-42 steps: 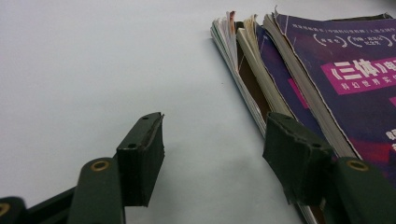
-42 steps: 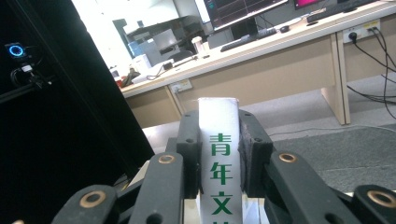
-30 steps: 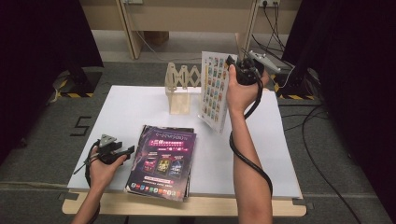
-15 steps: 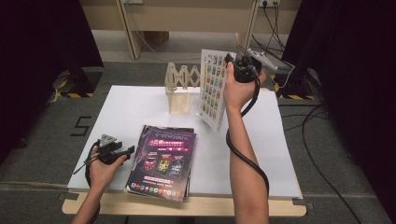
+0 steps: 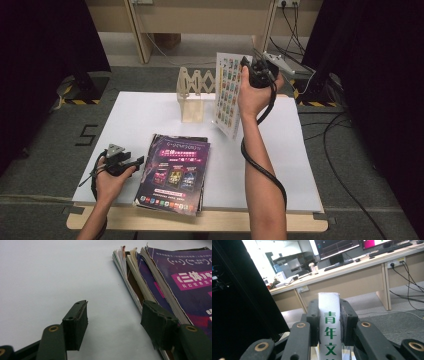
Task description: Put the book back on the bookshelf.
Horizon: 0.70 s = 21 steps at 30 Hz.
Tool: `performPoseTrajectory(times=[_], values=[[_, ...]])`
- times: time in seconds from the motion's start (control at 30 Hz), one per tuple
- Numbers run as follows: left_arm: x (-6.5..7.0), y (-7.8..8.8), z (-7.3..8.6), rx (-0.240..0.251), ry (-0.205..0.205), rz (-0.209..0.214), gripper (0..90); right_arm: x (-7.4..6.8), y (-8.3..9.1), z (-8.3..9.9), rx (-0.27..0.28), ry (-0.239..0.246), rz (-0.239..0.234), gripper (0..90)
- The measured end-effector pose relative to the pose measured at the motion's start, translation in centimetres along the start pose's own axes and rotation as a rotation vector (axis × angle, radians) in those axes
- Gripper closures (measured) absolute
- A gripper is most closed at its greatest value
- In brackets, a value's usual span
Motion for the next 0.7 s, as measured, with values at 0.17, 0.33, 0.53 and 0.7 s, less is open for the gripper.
performPoseTrajectory(times=[0.17,0.33,0.53,0.7], values=[[0.1,0.0,0.0,-0.004,-0.006,-0.001,37.3,-0.1,0.3,-0.1,0.003,0.025,0.010,74.4],[0.1,0.0,0.0,-0.002,-0.007,-0.003,37.3,0.0,0.0,0.0,0.000,0.028,0.013,74.4],[0.0,0.0,0.0,0.001,-0.005,-0.001,37.3,-0.2,-0.5,0.2,-0.004,0.048,0.025,74.4],[0.1,0.0,0.0,-0.001,-0.007,0.001,37.3,-0.4,-1.0,0.2,-0.001,0.053,0.026,74.4]])
Point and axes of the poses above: each handheld gripper's, and its own axes: y roughly backward along the jaws, z roughly out of its underside, x roughly to its right, the point moved 5 cm from there along -y, roughly forward along the jaws, and after that the axes turned 1 degree about x, right-handed, at the moved point
